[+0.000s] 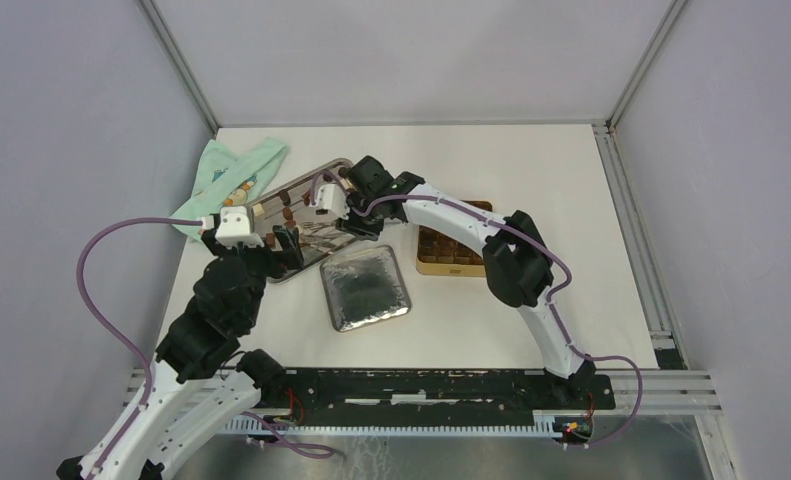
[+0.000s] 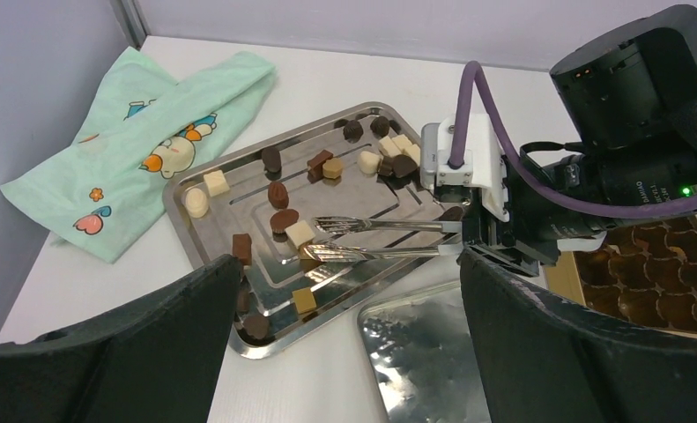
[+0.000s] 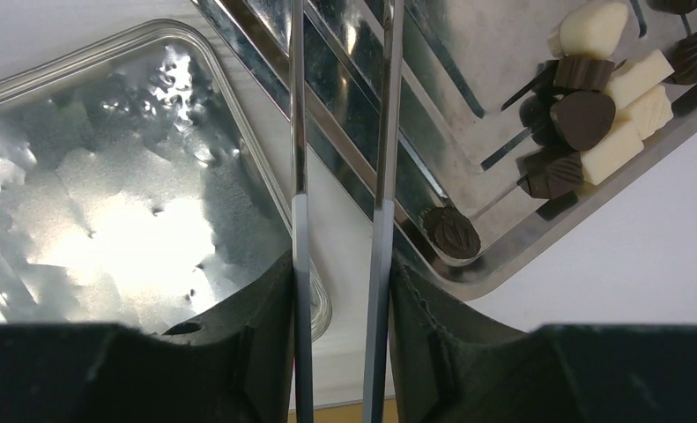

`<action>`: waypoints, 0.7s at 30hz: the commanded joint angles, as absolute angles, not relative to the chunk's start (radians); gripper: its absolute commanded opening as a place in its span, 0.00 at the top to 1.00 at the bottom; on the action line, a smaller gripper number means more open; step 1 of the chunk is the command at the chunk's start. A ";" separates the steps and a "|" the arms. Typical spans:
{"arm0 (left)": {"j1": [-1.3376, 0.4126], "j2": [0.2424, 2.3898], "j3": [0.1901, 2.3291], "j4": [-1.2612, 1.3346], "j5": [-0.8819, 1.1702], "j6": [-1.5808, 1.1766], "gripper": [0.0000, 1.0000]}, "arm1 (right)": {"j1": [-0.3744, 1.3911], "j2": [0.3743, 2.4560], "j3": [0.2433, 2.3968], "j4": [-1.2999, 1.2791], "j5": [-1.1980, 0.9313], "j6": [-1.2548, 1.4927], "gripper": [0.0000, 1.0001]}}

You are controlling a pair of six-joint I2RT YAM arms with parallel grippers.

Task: Pack the chocolate
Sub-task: Pick up the fake chocolate from the plate.

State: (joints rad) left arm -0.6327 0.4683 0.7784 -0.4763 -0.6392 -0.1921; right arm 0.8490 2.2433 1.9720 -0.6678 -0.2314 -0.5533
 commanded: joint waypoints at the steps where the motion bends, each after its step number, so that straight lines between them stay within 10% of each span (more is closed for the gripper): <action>1: -0.622 0.463 0.773 -0.433 -0.622 -0.155 0.01 | 0.859 2.266 2.036 -0.652 -0.238 -0.536 0.58; 21: -0.612 0.462 0.772 -0.432 -0.615 -0.155 0.01 | 0.850 2.006 1.835 -0.613 -0.258 -0.555 1.00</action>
State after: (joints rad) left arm -0.6228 0.4683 0.7784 -0.4694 -0.6220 -0.1921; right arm 0.8577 2.1811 1.8790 -0.6605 -0.2314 -0.5518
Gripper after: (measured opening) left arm 0.989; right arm 0.351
